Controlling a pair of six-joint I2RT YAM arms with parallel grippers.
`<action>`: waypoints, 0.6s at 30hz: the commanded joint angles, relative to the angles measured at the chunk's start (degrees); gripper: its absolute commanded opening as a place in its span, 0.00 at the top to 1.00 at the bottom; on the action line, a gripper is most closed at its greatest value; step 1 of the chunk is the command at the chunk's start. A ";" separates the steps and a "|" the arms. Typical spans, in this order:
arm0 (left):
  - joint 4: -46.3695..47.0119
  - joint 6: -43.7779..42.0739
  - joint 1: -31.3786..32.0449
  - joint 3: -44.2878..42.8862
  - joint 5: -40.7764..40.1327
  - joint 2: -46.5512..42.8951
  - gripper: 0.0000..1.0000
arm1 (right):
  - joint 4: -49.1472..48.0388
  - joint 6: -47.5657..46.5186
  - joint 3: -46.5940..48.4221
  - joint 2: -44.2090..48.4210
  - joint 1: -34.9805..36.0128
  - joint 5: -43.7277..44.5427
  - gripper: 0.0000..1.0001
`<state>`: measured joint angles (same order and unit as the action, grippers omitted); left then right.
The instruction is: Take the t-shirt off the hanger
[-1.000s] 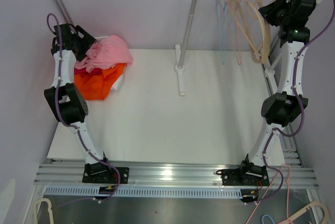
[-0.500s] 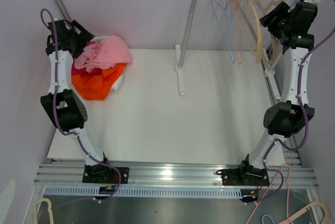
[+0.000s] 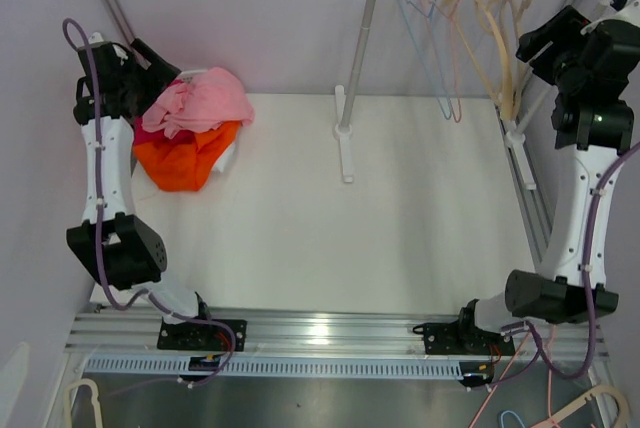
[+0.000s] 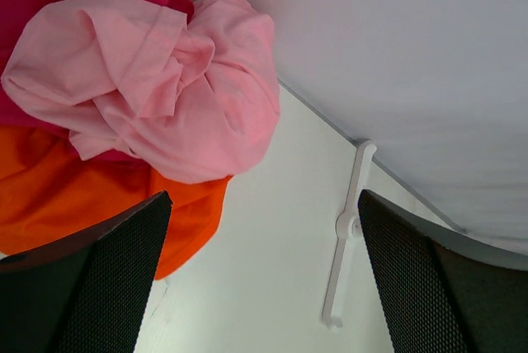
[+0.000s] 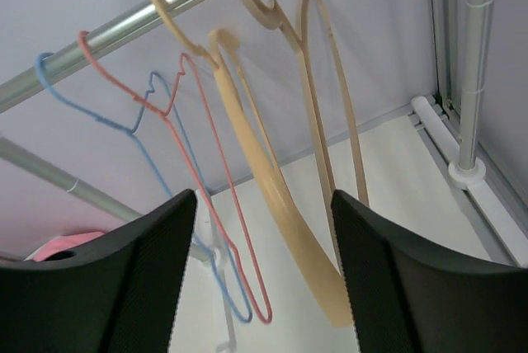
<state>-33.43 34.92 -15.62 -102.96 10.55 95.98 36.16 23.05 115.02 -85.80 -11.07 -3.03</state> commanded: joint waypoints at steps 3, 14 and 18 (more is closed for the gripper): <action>-2.87 -2.83 1.73 5.21 1.49 -13.17 0.00 | -1.70 -1.25 -8.39 14.48 1.22 2.43 0.20; 6.19 -8.37 14.39 37.10 4.48 -61.83 0.00 | -3.13 -3.18 -28.09 45.70 1.49 -8.04 0.00; 2.33 -9.51 14.47 43.45 6.41 -71.97 0.00 | -0.22 -4.50 -35.20 55.20 1.40 -9.01 0.00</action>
<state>-27.62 27.86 -1.48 -64.36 14.52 25.50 32.93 20.56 83.79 -33.85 -9.80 -10.31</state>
